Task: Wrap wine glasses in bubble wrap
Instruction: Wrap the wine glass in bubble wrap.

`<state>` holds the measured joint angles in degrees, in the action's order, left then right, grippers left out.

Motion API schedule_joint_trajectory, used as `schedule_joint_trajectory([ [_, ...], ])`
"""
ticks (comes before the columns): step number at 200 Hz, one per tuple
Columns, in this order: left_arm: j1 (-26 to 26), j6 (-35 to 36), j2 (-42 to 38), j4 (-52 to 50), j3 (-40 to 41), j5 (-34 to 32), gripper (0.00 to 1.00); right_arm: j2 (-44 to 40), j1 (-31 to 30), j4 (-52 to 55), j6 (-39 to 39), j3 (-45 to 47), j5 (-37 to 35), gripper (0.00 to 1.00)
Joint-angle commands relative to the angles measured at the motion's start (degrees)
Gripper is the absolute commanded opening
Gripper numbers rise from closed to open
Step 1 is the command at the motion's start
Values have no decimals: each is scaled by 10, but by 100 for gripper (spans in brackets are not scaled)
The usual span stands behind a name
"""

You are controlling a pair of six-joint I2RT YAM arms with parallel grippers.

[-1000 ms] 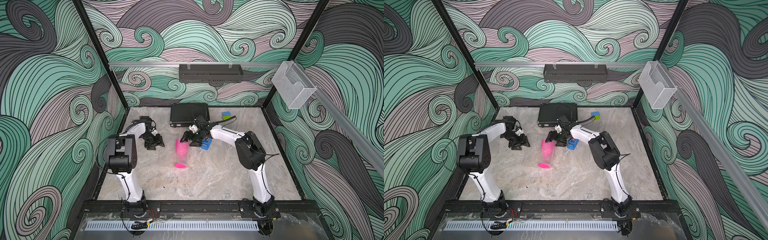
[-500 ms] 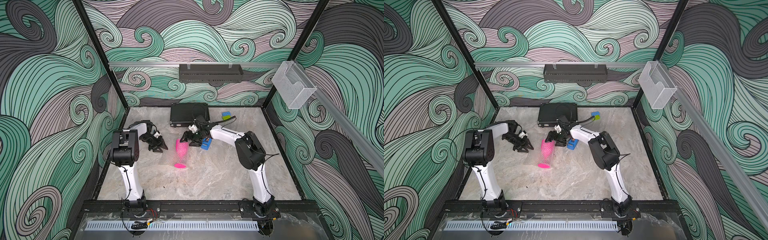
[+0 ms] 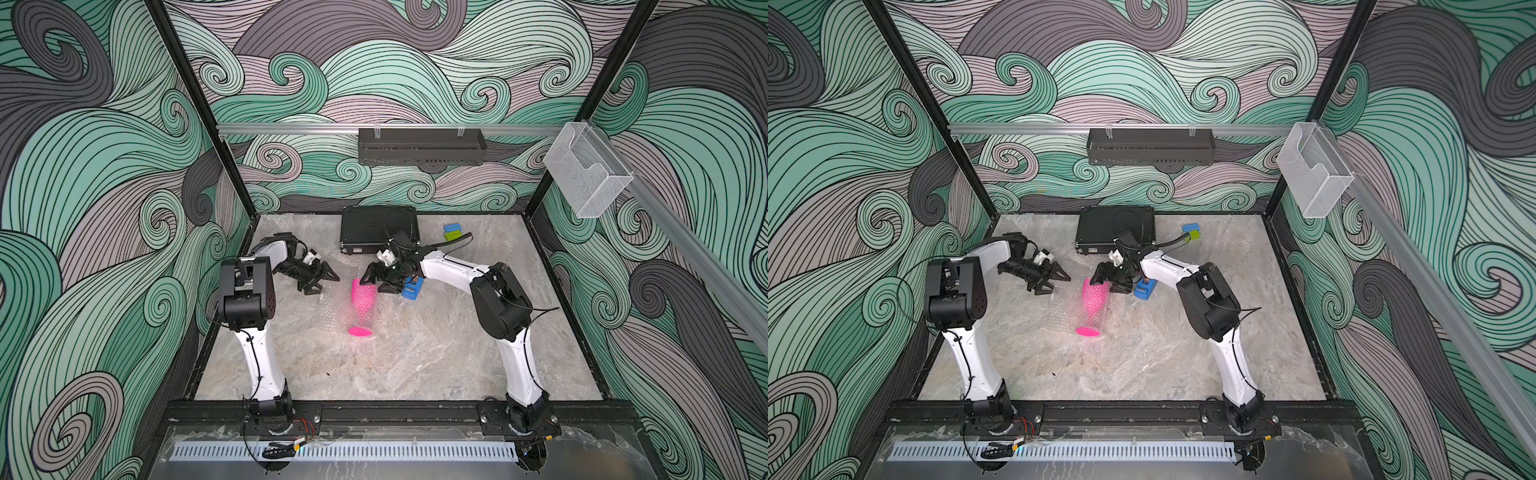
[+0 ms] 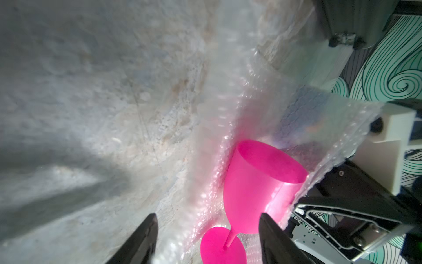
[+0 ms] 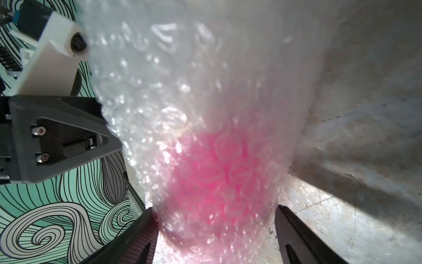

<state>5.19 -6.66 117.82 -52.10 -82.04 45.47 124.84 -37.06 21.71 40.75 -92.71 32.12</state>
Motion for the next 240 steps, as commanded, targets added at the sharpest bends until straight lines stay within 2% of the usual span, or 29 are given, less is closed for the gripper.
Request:
schedule_joint_trajectory([
  [1, 2, 24, -9, 44, 2, 40, 71, -5, 1, 29, -5, 17, -26, 81],
  [21, 2, 18, 1, 19, -12, 54, 67, -7, 3, 37, -6, 16, -25, 81],
  [40, -1, 6, -10, 12, 10, 64, 57, -12, 3, 27, -2, 23, -29, 81],
  [56, 0, -9, -38, 23, 34, 47, 49, -8, 3, 33, -4, 19, -26, 80],
  [85, -1, -41, -96, 55, 86, 17, 46, -15, 4, 27, -1, 23, -29, 80],
  [111, -1, -70, -116, 88, 130, 8, 43, -11, 5, 39, -5, 15, -27, 80],
  [139, -1, -71, -132, 91, 129, -1, 24, -14, 5, 28, 0, 22, -28, 79],
  [162, -2, -73, -124, 83, 116, -1, 0, -12, 5, 38, -3, 15, -28, 79],
  [176, -4, -70, -127, 78, 113, 5, 0, -15, 3, 30, 2, 20, -33, 78],
  [219, -28, -108, -167, 120, 126, 86, 0, -15, 2, 24, 16, 27, -45, 77],
  [240, -49, -121, -159, 127, 123, 102, 0, -12, -1, 14, 28, 34, -44, 76],
])
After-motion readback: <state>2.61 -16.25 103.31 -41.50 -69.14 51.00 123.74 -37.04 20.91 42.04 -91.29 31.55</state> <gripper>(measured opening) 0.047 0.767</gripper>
